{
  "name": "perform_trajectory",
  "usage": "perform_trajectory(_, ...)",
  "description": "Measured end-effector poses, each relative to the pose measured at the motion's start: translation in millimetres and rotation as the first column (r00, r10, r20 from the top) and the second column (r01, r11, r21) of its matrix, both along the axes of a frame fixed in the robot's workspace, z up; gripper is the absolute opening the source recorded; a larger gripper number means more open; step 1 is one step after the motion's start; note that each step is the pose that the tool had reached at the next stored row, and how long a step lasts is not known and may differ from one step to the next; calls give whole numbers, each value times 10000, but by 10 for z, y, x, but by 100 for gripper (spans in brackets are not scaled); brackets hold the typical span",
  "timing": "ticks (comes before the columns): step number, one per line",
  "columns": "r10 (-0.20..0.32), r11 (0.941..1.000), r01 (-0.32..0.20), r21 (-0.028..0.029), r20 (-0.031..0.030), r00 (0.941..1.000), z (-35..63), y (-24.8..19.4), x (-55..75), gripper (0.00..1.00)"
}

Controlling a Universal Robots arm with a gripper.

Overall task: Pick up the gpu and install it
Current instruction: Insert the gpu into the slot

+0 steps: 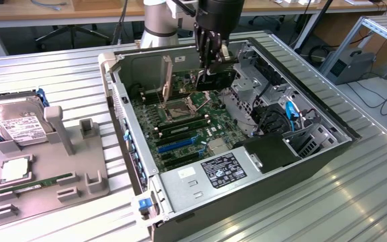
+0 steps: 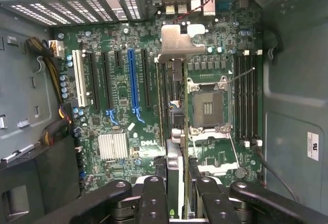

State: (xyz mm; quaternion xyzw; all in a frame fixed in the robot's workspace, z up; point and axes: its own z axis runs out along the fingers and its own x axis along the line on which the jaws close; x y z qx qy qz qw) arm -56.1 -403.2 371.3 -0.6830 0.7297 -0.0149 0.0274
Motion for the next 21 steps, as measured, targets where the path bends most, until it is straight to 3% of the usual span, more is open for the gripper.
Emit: perform_trajectory(21,666,9978,-666,0,0,9978,0,0,0,27)
